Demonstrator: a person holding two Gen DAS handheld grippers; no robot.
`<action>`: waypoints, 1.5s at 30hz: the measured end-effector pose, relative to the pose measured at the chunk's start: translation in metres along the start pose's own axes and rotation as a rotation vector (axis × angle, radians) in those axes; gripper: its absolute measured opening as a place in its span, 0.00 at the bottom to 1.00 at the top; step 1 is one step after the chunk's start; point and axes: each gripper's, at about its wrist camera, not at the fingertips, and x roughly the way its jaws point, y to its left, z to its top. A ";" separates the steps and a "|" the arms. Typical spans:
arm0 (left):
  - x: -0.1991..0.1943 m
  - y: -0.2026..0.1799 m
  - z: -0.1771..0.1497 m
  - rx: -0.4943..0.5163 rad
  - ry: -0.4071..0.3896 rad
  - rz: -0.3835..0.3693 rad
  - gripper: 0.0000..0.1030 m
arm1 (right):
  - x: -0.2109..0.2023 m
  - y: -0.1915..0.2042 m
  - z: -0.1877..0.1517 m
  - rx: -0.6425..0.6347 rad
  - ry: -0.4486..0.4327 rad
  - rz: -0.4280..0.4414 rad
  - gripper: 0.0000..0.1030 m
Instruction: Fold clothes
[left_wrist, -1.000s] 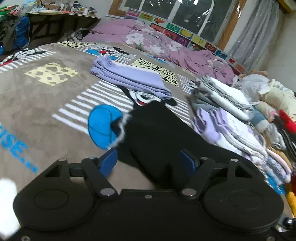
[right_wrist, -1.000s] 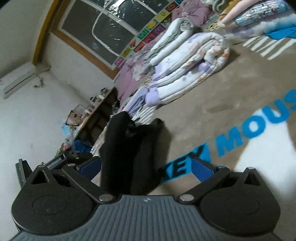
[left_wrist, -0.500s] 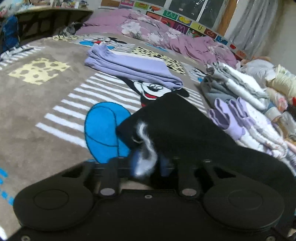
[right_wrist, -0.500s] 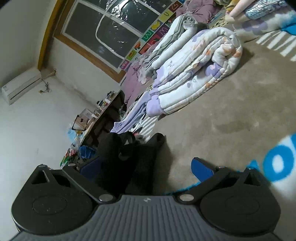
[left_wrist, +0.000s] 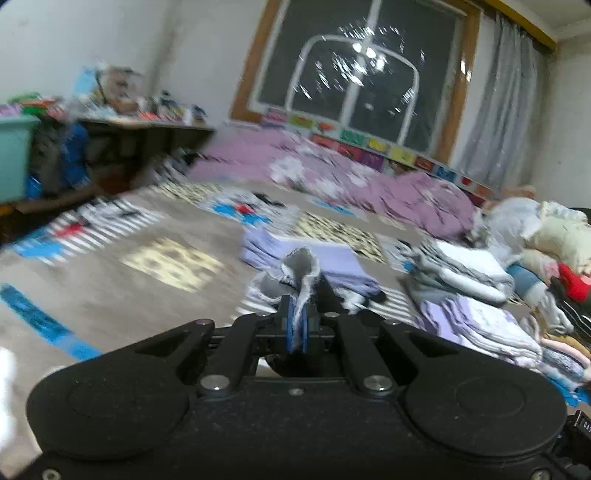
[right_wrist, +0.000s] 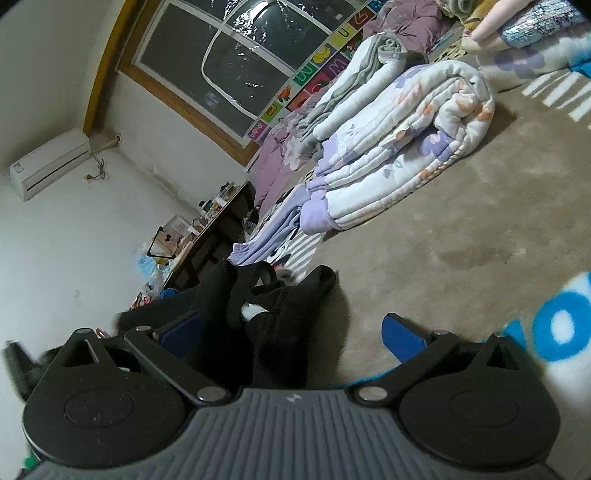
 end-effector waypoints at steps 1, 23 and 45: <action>-0.007 0.008 0.003 0.001 -0.006 0.021 0.02 | 0.000 0.002 0.000 -0.008 0.004 0.000 1.00; 0.054 0.139 -0.042 -0.165 0.221 0.264 0.08 | 0.002 0.022 -0.015 -0.128 0.047 -0.045 0.99; 0.055 0.164 -0.060 -0.314 0.215 0.142 0.57 | 0.042 0.037 -0.024 -0.063 0.185 0.000 0.89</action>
